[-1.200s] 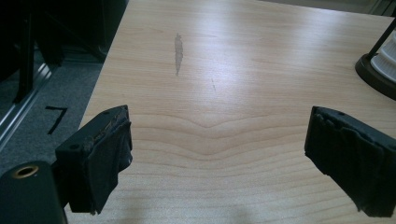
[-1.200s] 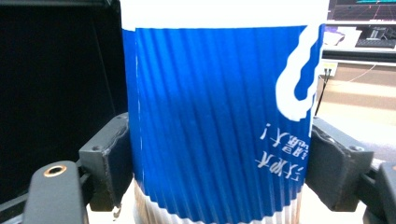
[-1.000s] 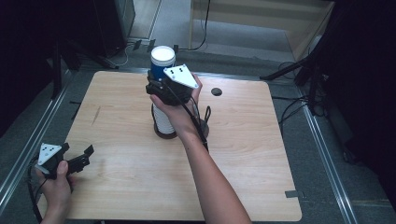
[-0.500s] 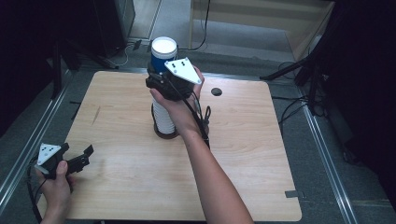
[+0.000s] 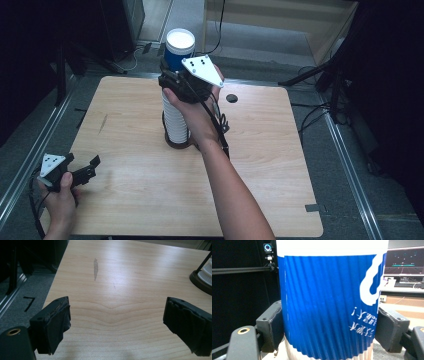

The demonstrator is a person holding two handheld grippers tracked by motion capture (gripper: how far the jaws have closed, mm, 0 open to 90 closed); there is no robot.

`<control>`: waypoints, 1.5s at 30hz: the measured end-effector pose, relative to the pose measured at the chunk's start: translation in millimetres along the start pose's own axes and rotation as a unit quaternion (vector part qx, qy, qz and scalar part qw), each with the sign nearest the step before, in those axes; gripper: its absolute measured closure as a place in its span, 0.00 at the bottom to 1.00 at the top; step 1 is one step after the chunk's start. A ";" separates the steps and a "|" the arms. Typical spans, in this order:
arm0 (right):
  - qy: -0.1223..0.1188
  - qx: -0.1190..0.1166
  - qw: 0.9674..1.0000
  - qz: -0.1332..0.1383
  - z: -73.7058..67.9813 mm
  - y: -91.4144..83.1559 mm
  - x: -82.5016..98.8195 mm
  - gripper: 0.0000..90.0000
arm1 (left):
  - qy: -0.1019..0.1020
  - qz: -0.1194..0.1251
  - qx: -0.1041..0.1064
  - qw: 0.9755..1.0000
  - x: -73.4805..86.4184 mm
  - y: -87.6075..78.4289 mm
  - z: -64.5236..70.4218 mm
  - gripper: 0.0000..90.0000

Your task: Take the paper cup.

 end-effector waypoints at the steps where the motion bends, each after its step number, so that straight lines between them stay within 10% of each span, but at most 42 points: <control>1: 0.000 0.001 1.000 0.002 1.1 -1.2 -1.4 0.23 | 0.000 0.000 0.000 1.000 0.0 0.0 0.0 0.09; 23: 0.005 0.037 0.999 0.020 37.5 -32.8 -13.4 0.23 | -0.001 0.002 -0.003 1.000 -0.3 -0.5 -0.3 0.09; 45: 0.013 0.080 0.997 0.000 75.2 -88.0 31.4 0.23 | 0.005 0.005 -0.008 1.000 -1.7 1.8 0.5 0.09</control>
Point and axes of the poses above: each handheld gripper's, and its own axes: y roughly forward along the jaws, x roughly out of its underside, z roughly to its right, the point moved 10 cm from there along y, roughly forward along the jaws, and after that the axes turned 15 degrees about -x, right-handed, at the moved point
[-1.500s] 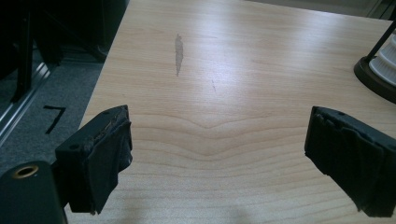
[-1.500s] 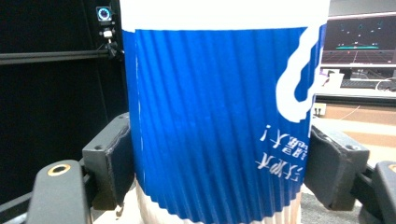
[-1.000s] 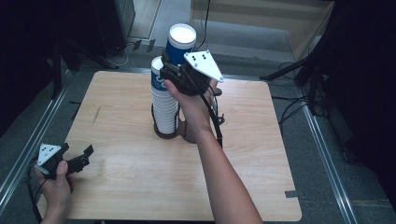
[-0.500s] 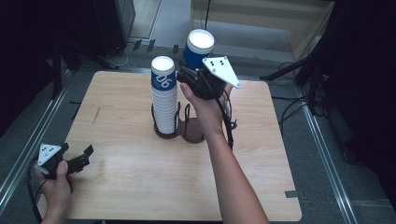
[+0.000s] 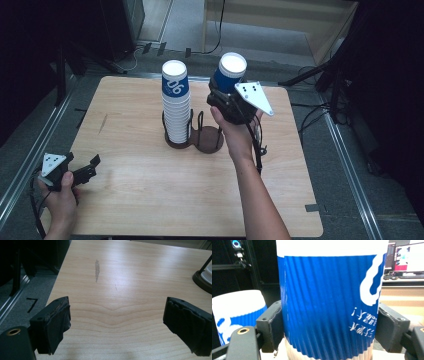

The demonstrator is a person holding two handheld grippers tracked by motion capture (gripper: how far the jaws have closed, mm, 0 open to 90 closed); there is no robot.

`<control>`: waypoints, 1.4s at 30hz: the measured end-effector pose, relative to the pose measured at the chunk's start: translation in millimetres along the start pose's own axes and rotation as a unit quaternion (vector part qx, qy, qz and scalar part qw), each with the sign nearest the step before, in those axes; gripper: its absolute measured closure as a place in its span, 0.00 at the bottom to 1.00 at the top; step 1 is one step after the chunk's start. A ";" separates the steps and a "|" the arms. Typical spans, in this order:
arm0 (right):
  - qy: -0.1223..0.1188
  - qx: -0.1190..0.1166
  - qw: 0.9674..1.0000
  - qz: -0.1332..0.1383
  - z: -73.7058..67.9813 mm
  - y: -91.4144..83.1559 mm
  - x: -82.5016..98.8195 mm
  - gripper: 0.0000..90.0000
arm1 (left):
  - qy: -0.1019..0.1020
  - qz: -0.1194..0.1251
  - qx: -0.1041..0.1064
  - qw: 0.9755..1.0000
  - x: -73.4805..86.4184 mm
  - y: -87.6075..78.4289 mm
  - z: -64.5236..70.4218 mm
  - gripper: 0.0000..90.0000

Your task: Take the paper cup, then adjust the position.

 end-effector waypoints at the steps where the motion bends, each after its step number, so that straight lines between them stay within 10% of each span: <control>1: -0.003 0.002 1.000 -0.001 1.2 -3.0 3.1 0.23 | 0.001 0.000 0.001 1.000 -0.1 0.1 0.3 0.09; 22: -0.003 0.000 0.999 -0.049 7.1 -46.1 81.8 0.23 | 0.003 0.009 0.001 1.000 -0.7 -2.1 0.7 0.09; 30: 0.007 -0.002 0.998 -0.068 3.4 -63.3 117.0 0.23 | 0.058 0.025 -0.037 0.997 -3.9 -10.8 4.9 0.09; 42: -0.025 -0.031 0.994 -0.106 -17.3 -66.7 150.5 0.24 | 0.059 0.028 0.054 0.996 -20.3 -30.3 45.2 0.09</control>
Point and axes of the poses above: each handheld gripper's, and its own axes: y roughly forward along the jaws, x roughly out of its underside, z roughly to its right, the point moved 10 cm from there along y, roughly forward along the jaws, and after that the axes turned 15 degrees about -x, right-handed, at the moved point
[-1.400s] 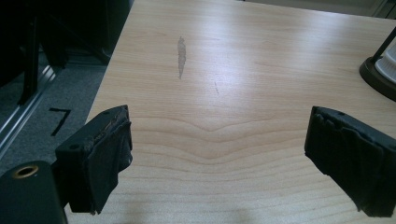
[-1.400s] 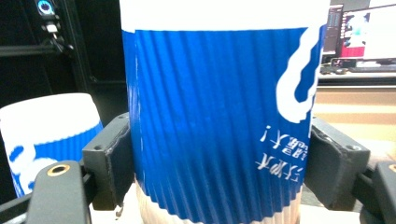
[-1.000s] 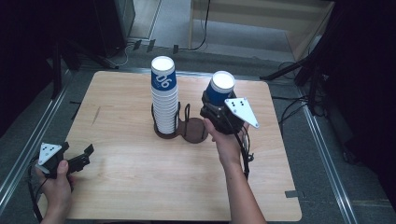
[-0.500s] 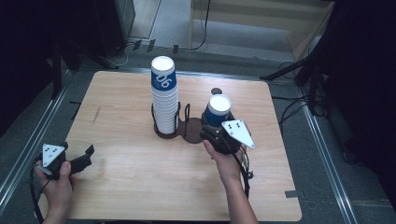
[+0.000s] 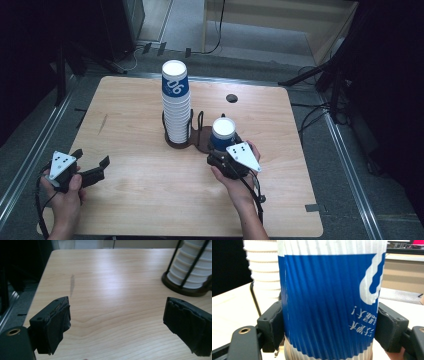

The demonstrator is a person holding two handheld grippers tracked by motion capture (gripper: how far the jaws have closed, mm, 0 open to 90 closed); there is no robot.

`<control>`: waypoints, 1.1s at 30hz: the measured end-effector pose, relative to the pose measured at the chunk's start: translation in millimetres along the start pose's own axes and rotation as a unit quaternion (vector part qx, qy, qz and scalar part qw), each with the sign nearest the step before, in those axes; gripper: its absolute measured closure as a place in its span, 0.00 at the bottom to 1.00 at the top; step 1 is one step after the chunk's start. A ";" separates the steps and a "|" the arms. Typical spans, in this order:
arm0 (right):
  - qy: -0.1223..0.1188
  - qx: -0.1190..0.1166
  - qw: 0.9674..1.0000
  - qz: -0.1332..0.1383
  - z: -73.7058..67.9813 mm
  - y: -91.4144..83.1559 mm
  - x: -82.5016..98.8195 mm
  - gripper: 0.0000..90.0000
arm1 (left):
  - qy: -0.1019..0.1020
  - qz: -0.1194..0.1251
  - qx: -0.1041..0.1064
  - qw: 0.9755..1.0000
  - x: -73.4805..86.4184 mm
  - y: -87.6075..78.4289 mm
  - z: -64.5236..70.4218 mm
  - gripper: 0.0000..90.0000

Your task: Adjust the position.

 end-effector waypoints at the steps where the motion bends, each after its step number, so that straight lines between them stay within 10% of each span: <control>1: -0.004 -0.002 1.000 0.000 -2.2 0.7 1.3 0.24 | 0.001 0.001 0.007 1.000 -1.5 -0.8 4.4 0.09; 19: -0.046 -0.022 0.998 -0.025 -27.1 12.8 21.2 0.24 | 0.023 0.004 0.097 0.995 -38.0 -6.7 87.8 0.09; 33: -0.076 -0.038 0.995 -0.048 -47.4 19.0 36.9 0.24 | 0.043 -0.003 0.187 0.981 -51.6 -14.7 128.4 0.10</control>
Point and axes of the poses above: each handheld gripper's, and its own axes: y roughly forward along the jaws, x roughly out of its underside, z roughly to its right, the point moved 10 cm from there along y, roughly forward along the jaws, and after that the axes turned 15 degrees about -x, right-handed, at the moved point
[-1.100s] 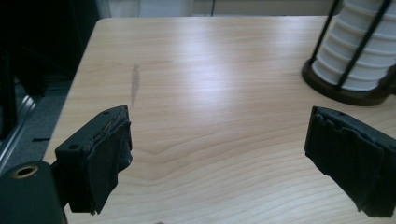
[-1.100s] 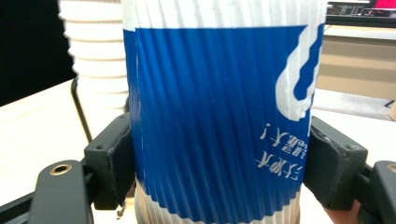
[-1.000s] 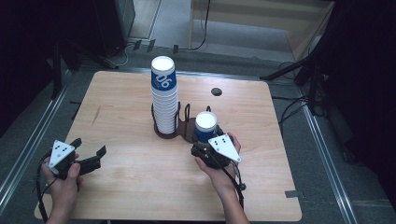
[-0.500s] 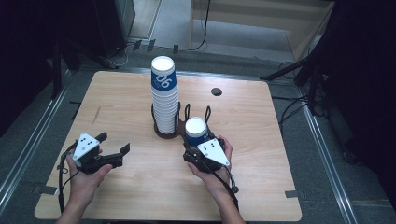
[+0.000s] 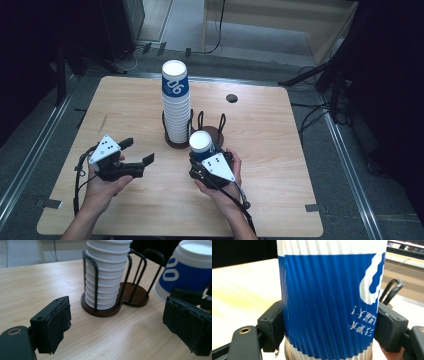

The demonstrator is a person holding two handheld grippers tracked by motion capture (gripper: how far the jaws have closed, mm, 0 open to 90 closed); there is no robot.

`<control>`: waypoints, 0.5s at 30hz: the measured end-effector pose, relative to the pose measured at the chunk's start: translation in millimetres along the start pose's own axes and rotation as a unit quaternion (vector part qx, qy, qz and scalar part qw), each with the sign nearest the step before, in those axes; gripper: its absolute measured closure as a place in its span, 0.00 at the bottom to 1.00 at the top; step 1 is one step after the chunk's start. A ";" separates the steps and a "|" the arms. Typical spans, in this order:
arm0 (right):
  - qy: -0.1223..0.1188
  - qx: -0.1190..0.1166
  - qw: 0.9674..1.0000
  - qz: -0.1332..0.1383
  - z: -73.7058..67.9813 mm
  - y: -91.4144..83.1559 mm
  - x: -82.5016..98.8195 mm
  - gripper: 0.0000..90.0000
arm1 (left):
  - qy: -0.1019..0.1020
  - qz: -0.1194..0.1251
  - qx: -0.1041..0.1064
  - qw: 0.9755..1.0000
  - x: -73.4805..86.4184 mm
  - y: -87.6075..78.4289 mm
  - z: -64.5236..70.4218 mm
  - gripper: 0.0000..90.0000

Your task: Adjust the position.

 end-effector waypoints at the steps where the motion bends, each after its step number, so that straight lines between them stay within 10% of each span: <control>1: -0.007 -0.002 1.000 -0.002 -2.5 0.2 0.8 0.24 | -0.001 -0.001 0.006 1.000 -0.8 0.3 2.6 0.10; 15: -0.047 -0.002 0.999 -0.022 -19.9 2.2 8.2 0.24 | 0.011 -0.023 0.065 0.998 -1.9 2.6 42.9 0.14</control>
Point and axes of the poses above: each handheld gripper's, and its own axes: y roughly forward along the jaws, x roughly out of its underside, z roughly to its right, the point moved 10 cm from there along y, roughly forward along the jaws, and after that the axes turned 15 degrees about -x, right-handed, at the moved point
